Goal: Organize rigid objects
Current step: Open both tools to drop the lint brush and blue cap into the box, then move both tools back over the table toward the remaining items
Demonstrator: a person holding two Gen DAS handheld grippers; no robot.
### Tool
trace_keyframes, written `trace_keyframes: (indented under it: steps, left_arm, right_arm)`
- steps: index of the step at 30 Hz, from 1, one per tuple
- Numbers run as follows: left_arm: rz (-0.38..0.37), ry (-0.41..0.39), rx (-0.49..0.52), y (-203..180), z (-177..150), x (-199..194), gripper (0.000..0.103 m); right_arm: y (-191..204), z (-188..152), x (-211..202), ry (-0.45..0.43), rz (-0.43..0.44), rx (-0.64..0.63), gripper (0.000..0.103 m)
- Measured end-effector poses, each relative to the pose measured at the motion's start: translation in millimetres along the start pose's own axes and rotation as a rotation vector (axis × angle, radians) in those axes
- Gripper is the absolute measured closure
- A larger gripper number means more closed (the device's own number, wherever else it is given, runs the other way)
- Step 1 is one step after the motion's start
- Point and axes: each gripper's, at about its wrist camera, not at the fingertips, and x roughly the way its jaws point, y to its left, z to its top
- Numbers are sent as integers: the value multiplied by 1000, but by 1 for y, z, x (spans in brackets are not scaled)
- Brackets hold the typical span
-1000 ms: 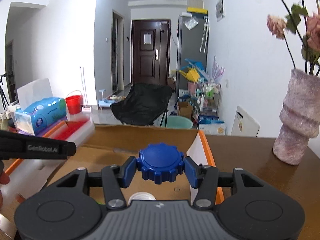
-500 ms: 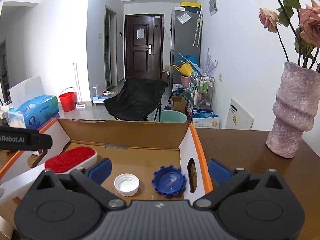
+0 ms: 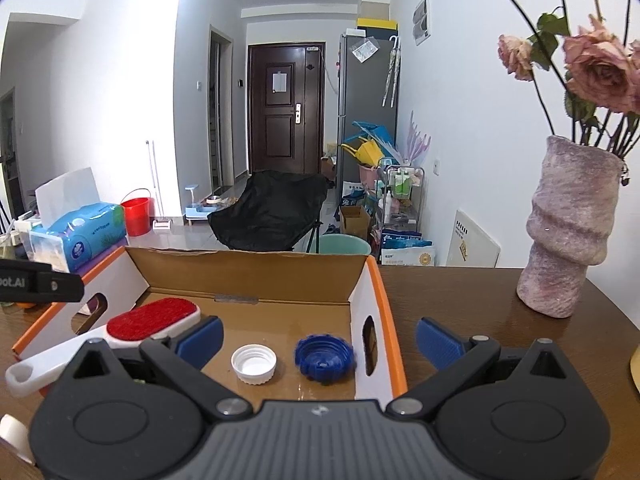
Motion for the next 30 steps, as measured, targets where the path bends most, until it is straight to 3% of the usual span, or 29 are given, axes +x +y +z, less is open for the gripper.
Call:
trace_keyframes:
  steps: [17, 30]
  left_arm:
    - [-5, -17, -10, 5, -33, -66, 0]
    - [-17, 12, -6, -6, -70, -106, 0]
  right_arm:
    - [-10, -30, -66, -22, -27, 11, 0]
    - [-20, -60, -117, -18, -39, 25, 0]
